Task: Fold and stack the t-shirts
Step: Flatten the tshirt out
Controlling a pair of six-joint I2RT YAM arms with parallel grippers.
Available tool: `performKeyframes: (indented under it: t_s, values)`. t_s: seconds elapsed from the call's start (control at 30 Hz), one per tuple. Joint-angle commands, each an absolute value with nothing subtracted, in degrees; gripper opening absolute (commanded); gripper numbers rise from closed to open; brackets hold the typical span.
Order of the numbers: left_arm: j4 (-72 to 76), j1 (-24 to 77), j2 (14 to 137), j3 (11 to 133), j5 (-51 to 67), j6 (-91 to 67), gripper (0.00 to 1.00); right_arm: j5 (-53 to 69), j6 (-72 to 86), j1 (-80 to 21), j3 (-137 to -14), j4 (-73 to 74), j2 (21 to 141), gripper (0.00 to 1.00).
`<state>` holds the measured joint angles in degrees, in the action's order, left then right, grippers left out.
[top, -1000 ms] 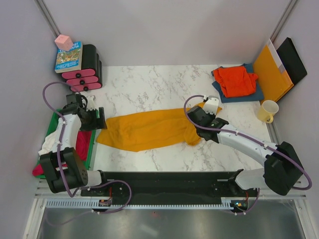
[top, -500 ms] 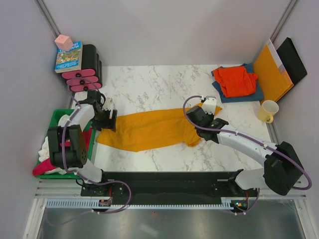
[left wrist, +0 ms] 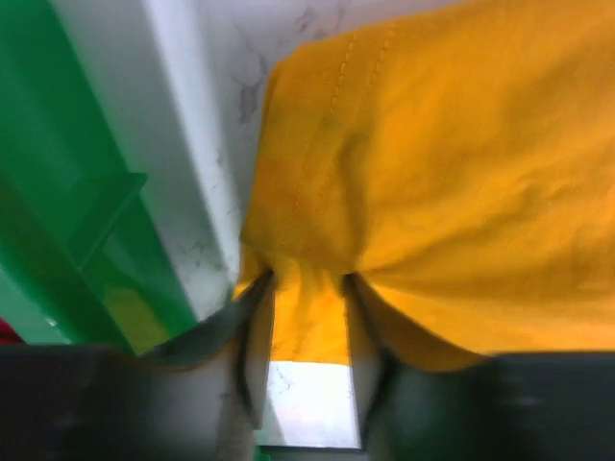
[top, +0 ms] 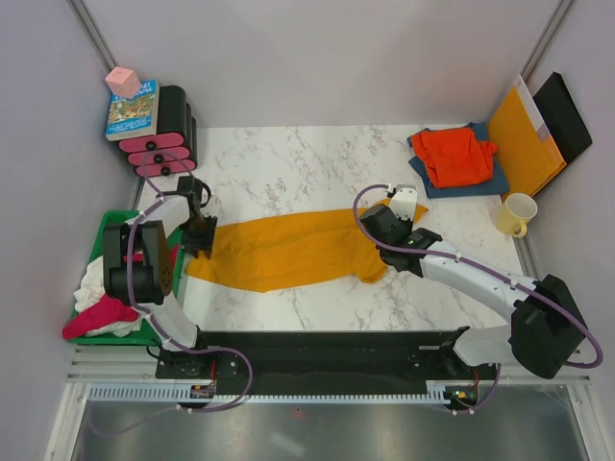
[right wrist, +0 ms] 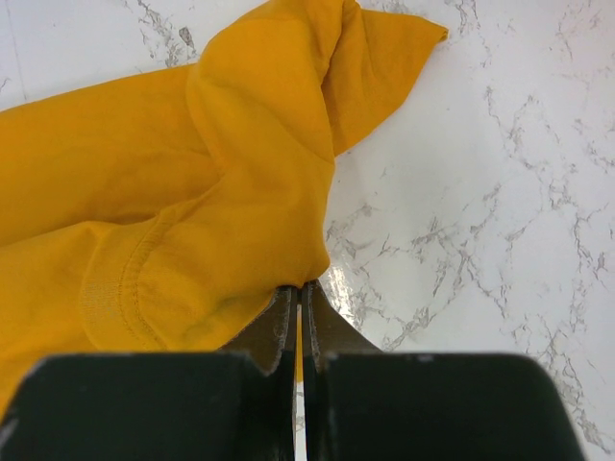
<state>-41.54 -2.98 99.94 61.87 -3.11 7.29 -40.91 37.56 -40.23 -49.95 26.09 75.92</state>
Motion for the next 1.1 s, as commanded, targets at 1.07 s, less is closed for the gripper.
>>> performKeyframes:
  t_s: [1.07]
  values:
    - [-49.4, -6.9, 65.8, 95.0, 15.5, 4.8, 0.02, -39.3, 19.4, -26.1, -86.8, 32.9, 63.6, 0.0]
